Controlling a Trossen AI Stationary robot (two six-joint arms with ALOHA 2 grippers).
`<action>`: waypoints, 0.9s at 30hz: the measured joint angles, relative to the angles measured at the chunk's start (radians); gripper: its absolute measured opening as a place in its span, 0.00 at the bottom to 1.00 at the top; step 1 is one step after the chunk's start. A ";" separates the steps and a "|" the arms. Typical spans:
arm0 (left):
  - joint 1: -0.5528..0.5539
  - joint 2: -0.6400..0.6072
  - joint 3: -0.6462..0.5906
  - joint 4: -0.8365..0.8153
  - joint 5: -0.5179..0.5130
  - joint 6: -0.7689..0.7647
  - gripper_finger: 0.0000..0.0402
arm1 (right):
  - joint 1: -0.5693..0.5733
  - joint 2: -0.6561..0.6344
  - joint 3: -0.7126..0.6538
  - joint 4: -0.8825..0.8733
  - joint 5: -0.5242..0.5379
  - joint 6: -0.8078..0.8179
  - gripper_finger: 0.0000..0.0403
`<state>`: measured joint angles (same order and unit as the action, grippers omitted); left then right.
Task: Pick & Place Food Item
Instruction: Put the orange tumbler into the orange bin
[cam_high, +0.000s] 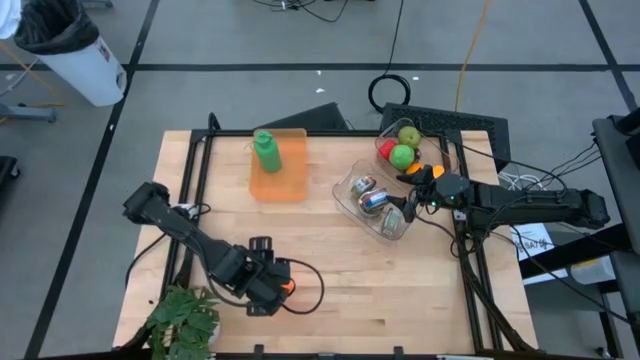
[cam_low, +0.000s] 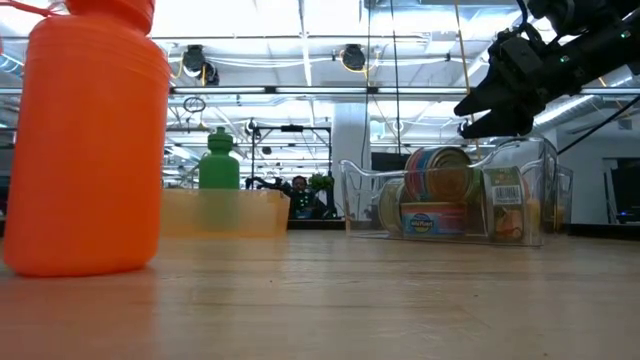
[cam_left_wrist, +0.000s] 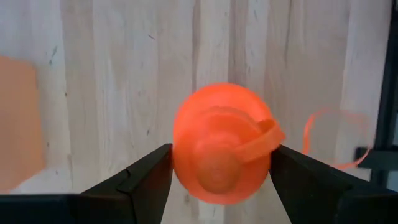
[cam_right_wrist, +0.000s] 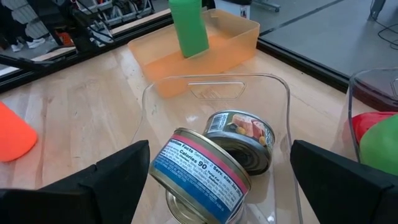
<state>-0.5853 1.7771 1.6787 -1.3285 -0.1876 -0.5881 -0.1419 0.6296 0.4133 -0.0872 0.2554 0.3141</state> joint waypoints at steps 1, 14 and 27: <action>0.004 0.006 0.000 0.000 0.001 0.016 0.67 | 0.000 0.000 0.000 0.000 0.000 0.000 0.91; 0.025 0.021 0.000 -0.001 0.003 0.117 0.55 | 0.000 0.000 0.000 0.000 0.000 0.000 0.91; 0.198 -0.003 0.246 -0.235 -0.110 0.284 0.55 | 0.000 0.000 0.000 0.000 0.000 0.000 0.91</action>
<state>-0.3869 1.7742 1.9248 -1.5630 -0.2975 -0.3038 -0.1419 0.6296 0.4133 -0.0872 0.2554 0.3141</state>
